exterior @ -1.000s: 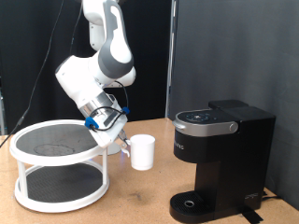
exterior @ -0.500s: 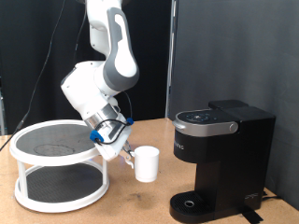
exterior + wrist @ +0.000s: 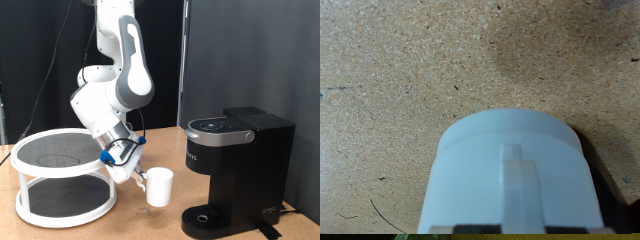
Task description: Make a cup of coffee with the keurig machine
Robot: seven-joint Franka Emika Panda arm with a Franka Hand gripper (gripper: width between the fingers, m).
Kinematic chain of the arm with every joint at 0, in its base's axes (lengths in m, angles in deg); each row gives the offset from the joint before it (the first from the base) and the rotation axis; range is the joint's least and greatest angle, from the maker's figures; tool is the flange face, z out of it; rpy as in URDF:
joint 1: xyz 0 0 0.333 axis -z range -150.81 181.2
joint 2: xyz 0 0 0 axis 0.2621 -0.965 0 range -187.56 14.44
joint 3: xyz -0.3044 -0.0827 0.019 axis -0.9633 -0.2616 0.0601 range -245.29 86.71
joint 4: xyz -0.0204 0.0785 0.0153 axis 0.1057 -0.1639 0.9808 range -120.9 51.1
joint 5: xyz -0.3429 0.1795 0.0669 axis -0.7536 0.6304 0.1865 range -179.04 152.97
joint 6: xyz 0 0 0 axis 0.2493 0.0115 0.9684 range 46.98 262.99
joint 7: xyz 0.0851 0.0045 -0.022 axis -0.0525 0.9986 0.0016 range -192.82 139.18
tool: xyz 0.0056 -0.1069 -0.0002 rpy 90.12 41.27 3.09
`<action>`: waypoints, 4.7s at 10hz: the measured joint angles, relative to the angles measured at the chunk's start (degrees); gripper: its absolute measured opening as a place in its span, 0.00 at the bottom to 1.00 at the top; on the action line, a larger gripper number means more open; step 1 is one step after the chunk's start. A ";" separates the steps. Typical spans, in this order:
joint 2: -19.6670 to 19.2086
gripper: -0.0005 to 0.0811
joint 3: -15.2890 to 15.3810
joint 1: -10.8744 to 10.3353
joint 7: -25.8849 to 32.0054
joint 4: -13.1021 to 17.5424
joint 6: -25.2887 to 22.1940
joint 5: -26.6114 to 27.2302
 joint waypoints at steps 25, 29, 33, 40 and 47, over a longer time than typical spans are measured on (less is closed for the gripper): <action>-11.68 0.31 12.63 -2.88 8.80 8.20 7.20 19.58; -8.82 0.73 10.56 0.02 9.91 5.35 -1.19 12.90; -2.37 0.89 7.68 3.66 9.33 1.40 -10.75 5.86; 4.56 0.91 5.14 5.91 8.62 -3.00 -30.11 -5.27; 19.83 0.91 4.66 6.14 9.40 -7.21 -36.94 -7.64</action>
